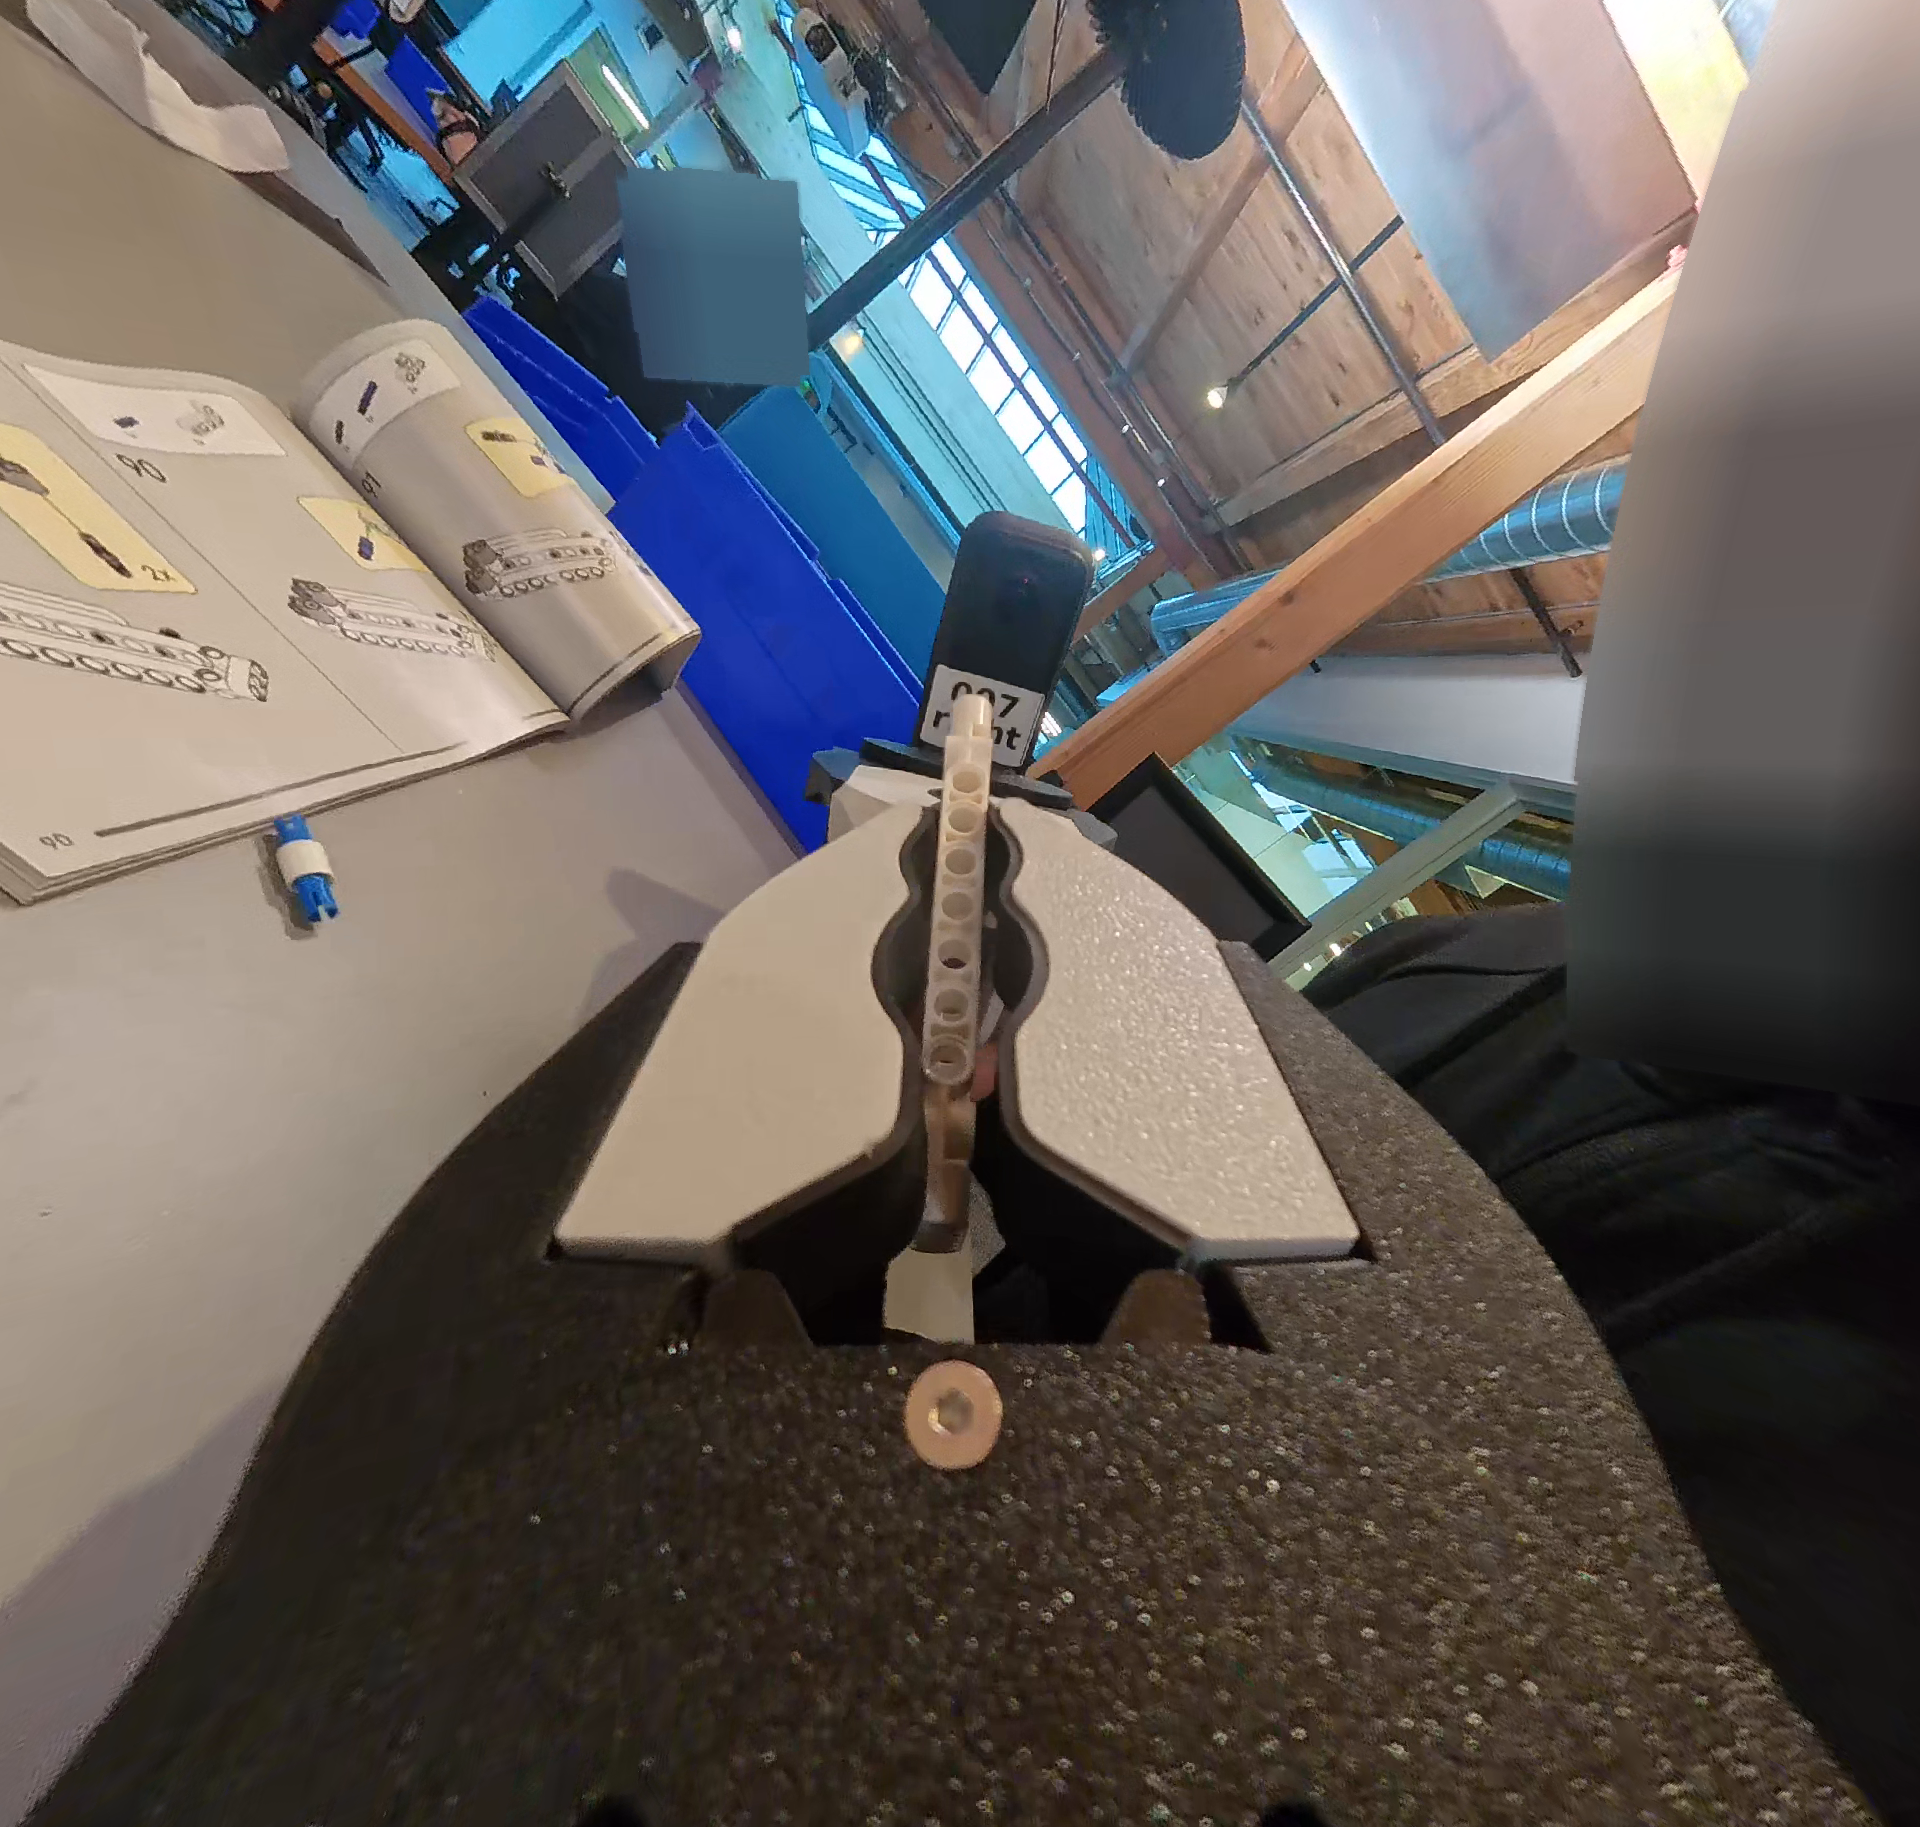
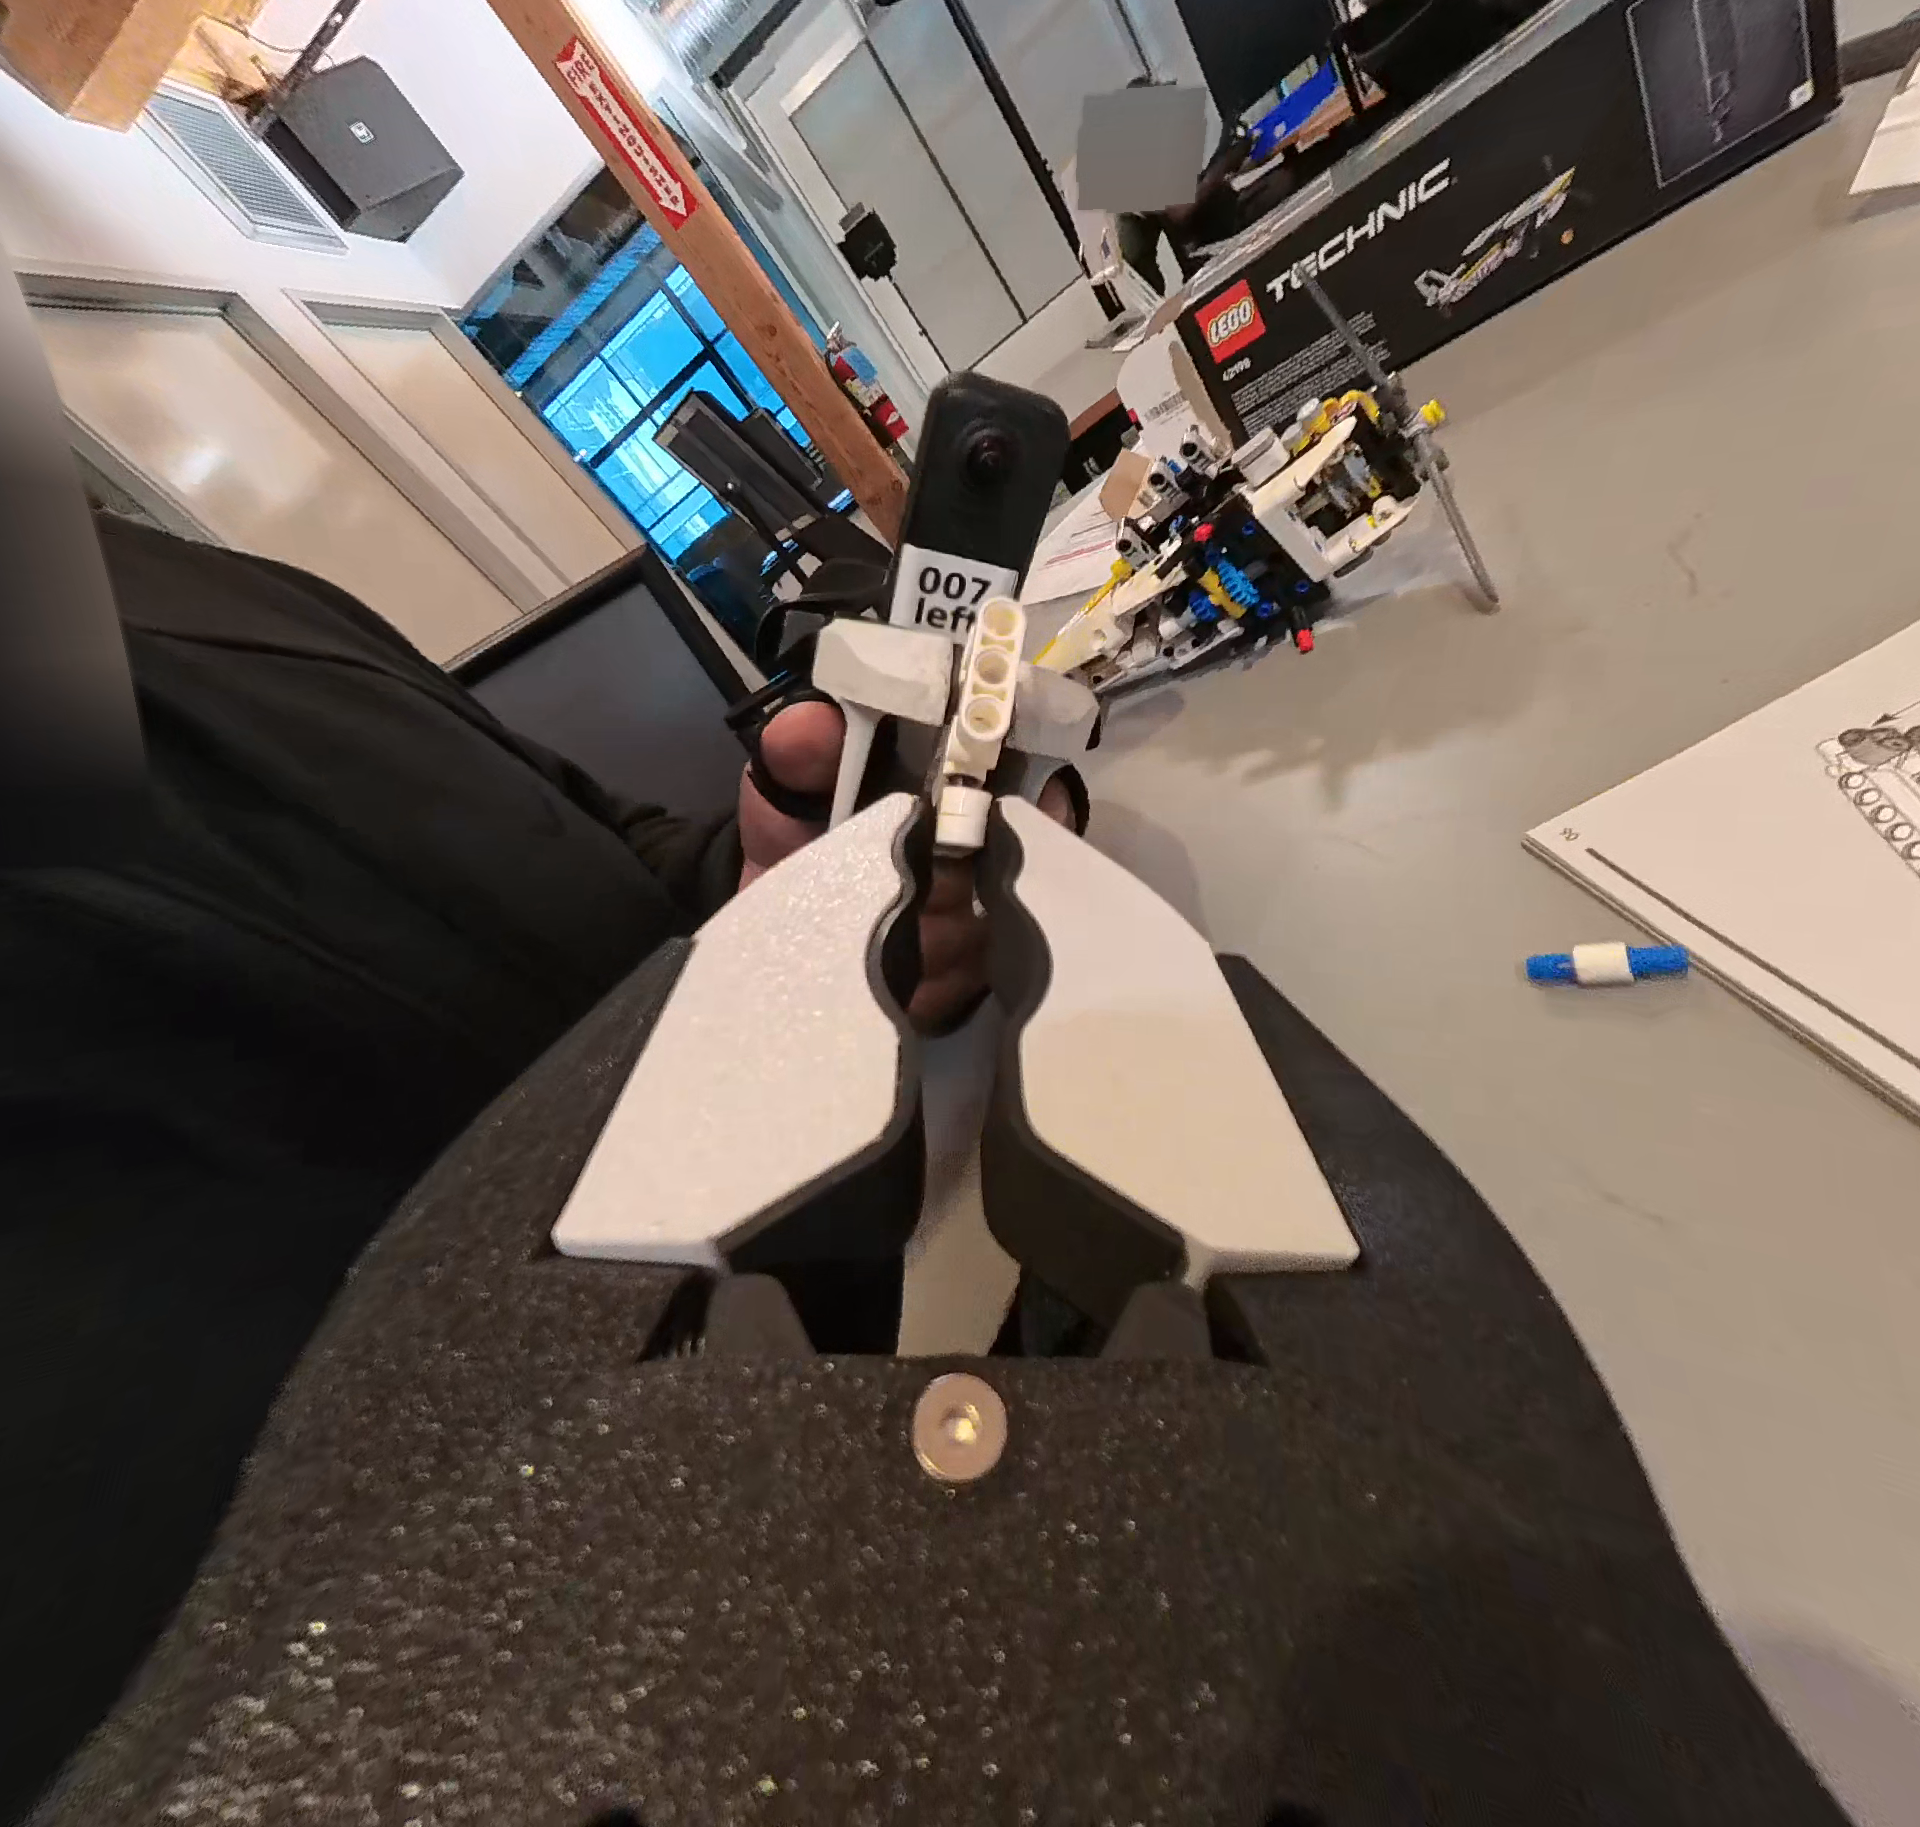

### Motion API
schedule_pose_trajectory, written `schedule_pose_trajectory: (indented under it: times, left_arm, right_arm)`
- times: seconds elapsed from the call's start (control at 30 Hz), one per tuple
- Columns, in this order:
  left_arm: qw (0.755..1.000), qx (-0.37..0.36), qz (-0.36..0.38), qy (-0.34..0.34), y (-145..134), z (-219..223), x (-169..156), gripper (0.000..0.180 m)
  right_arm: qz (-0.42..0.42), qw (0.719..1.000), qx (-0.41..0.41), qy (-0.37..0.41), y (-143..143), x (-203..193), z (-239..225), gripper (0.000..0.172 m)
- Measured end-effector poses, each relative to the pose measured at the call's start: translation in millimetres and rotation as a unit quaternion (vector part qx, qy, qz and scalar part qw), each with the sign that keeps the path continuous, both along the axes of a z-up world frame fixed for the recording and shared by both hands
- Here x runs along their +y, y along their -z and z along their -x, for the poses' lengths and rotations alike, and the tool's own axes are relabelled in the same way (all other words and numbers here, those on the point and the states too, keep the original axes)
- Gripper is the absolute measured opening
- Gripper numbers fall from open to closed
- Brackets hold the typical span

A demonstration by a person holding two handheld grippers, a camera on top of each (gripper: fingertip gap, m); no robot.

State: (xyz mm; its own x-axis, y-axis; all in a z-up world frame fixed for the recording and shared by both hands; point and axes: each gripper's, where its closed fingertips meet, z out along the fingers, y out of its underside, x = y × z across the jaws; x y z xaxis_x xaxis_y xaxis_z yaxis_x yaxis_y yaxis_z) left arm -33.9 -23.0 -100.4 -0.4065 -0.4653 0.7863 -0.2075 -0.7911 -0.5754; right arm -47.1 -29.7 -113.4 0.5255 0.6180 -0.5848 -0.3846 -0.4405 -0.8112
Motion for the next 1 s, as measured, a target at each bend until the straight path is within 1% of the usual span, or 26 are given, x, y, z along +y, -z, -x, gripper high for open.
schedule_pose_trajectory:
  times: [0.13,0.23,0.3,0.37,0.43,0.5,0.53,0.63,0.73,0.97,1.0]
  left_arm:
    - [1.0,0.008,0.006,0.01,1.6,-3.5,-2.3,0.009]
    - [1.0,0.006,0.029,-0.005,1.6,-7.2,4.0,0.009]
    - [0.999,0.003,0.029,-0.018,1.0,-7.4,6.2,0.009]
    - [0.999,0.002,0.024,-0.033,1.0,-6.6,8.0,0.009]
    - [0.999,0.002,0.02,-0.038,0.9,-6.4,6.1,0.009]
    - [0.999,0.001,0.02,-0.035,0.8,-6.0,2.6,0.009]
    - [0.999,0.002,0.018,-0.039,0.9,-5.2,3.0,0.009]
    - [0.999,0.016,0.009,-0.038,3.9,-2.8,0.7,0.009]
    - [0.999,0.034,-0.011,-0.033,7.8,-0.2,-4.6,0.009]
    - [0.998,0.064,-0.011,-0.006,15.1,0.9,-15.1,0.009]
    - [0.997,0.063,0.005,-0.044,14.1,2.2,-0.6,0.009]
  right_arm:
    - [0.015,1.0,0.011,-0.016,0.3,-0.2,-4.7,0.008]
    - [0.021,0.998,0.056,-0.016,-2.6,6.1,-7.8,0.009]
    - [0.026,0.998,0.052,-0.007,-0.8,8.5,-9.3,0.019]
    - [0.029,0.998,0.046,-0.006,0.7,8.6,-5.8,0.02]
    - [0.036,0.998,0.049,-0.012,2.3,9.1,2.0,0.019]
    - [0.035,0.998,0.041,-0.011,3.4,9.6,8.1,0.01]
    - [0.032,0.999,0.04,-0.008,3.0,9.4,9.5,0.01]
    - [0.04,0.999,0.029,-0.004,6.9,6.9,11.8,0.009]
    - [0.053,0.998,0.025,-0.016,10.3,0.4,13.6,0.009]
    - [0.083,0.995,0.021,-0.054,17.1,-13.2,12.2,0.008]
    - [0.088,0.995,0.011,-0.047,20.2,-15.0,5.8,0.008]
